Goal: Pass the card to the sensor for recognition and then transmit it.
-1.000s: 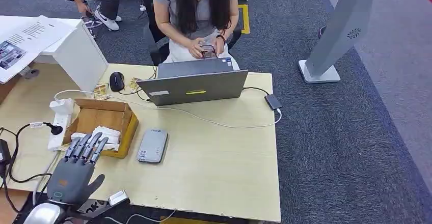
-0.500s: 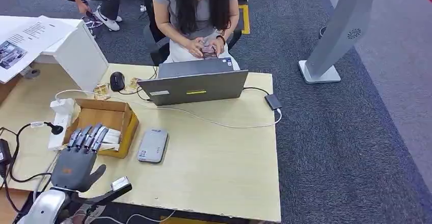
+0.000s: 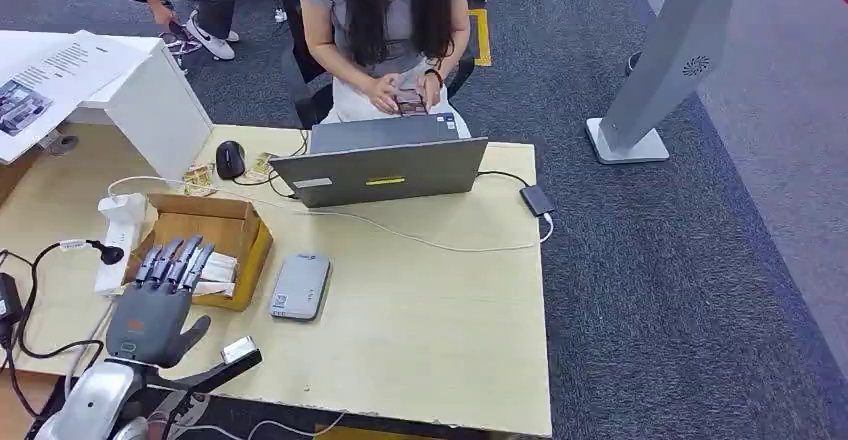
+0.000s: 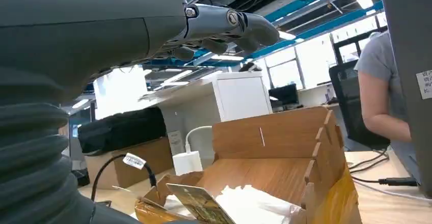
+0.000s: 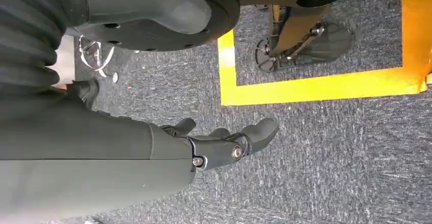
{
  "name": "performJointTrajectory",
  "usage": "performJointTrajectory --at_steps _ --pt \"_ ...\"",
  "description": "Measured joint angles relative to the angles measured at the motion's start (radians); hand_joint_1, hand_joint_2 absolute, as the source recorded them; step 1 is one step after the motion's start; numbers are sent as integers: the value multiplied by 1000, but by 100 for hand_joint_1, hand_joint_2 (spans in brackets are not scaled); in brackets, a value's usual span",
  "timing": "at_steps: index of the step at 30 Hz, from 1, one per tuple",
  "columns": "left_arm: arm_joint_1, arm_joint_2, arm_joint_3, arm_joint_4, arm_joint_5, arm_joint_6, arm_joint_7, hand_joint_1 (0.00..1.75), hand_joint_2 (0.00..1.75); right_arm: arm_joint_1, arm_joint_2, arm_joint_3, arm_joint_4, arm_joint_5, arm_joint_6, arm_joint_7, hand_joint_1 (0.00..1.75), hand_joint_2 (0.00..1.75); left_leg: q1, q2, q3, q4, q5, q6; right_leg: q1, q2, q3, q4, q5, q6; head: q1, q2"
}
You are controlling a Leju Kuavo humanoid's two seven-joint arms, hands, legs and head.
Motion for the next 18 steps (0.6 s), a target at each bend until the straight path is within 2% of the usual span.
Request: performJointTrajectory --at_steps 8,18 --pt "-53 0 1 43 14 -40 10 0 175 0 0 0 0 13 0 0 0 175 0 0 0 0 0 0 0 0 0 0 0 0 0 0" --pt "-30 2 59 64 18 -70 47 0 175 0 0 0 0 28 1 3 0 175 0 -1 0 0 0 0 0 0 0 0 0 0 0 0"
